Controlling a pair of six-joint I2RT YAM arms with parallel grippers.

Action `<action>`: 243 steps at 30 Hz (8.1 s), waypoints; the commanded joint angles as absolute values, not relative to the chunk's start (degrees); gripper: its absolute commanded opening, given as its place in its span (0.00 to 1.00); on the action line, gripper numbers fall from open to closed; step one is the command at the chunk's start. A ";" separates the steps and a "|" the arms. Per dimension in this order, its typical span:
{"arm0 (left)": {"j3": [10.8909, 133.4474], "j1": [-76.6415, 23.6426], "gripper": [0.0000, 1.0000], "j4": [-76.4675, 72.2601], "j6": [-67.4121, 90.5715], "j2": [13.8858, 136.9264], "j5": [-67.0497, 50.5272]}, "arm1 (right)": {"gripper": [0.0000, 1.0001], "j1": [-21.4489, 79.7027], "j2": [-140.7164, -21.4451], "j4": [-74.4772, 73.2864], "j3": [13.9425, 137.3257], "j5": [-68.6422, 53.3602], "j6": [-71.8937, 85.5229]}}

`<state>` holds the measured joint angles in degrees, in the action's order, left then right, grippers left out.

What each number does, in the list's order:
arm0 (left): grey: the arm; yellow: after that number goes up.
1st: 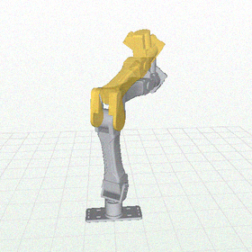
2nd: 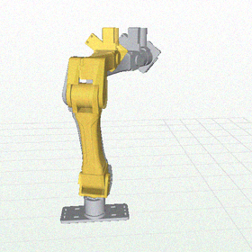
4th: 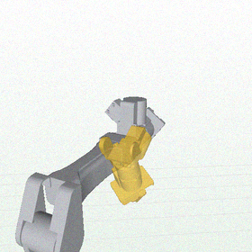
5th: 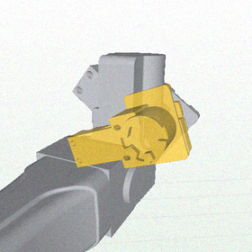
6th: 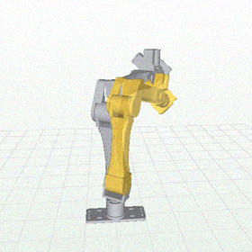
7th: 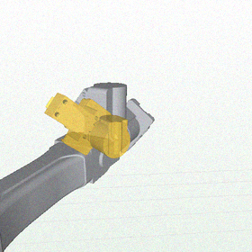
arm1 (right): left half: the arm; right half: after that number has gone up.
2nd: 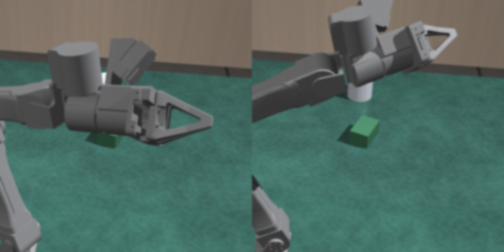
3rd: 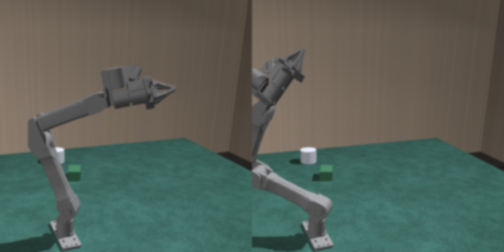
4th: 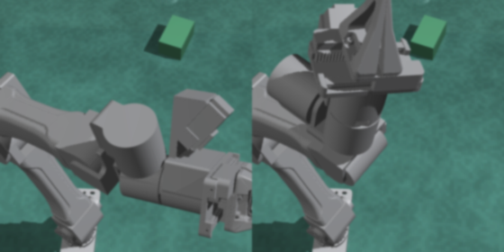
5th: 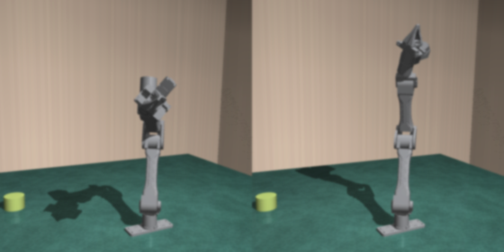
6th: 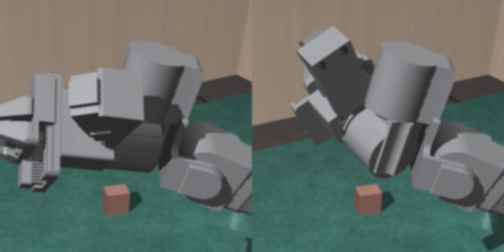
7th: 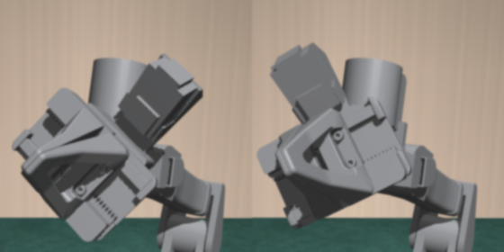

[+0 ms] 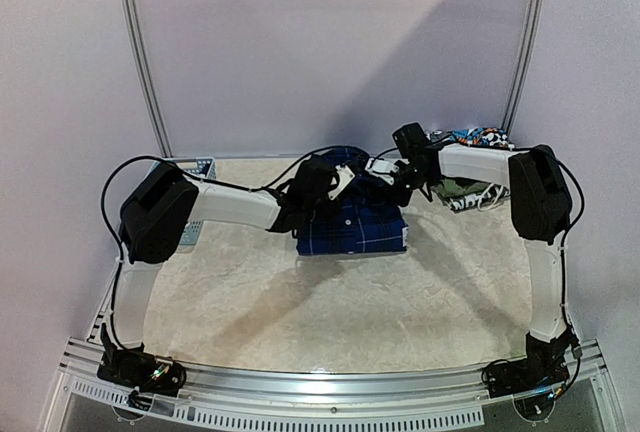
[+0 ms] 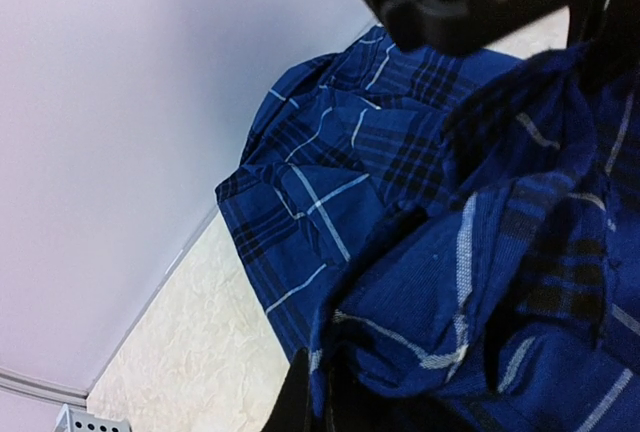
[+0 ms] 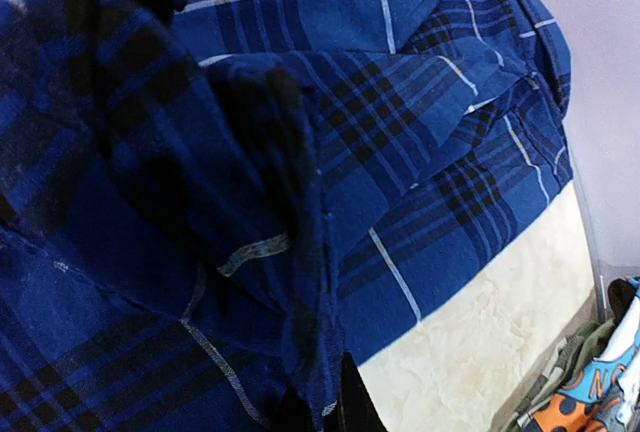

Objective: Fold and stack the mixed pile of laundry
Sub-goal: Fold the rectangle-folded shirt at the center of the board, then smooth out the 2/3-rectangle-folded shirt at the center of the board, then pick up the 2/3-rectangle-folded shirt from the center of the board, then fold the 2/3-rectangle-folded shirt at the center of the board.

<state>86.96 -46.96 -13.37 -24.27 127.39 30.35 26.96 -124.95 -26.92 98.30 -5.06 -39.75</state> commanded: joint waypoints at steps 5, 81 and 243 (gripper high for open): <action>92.34 -45.38 0.03 -8.48 -24.47 130.23 29.20 | 0.03 26.81 -128.56 -25.74 101.92 -5.74 -39.33; 100.79 -42.27 0.29 29.51 -19.85 129.86 -9.38 | 0.21 24.25 -128.14 -49.20 101.83 -25.75 -23.38; 101.16 -40.82 0.73 8.66 -7.94 118.74 7.32 | 0.92 15.47 -117.39 -31.38 102.15 -22.53 -15.13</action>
<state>103.70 -40.45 4.12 -14.79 118.91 20.03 15.38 -117.51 -31.77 106.10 -19.29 -15.68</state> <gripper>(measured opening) 0.756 0.937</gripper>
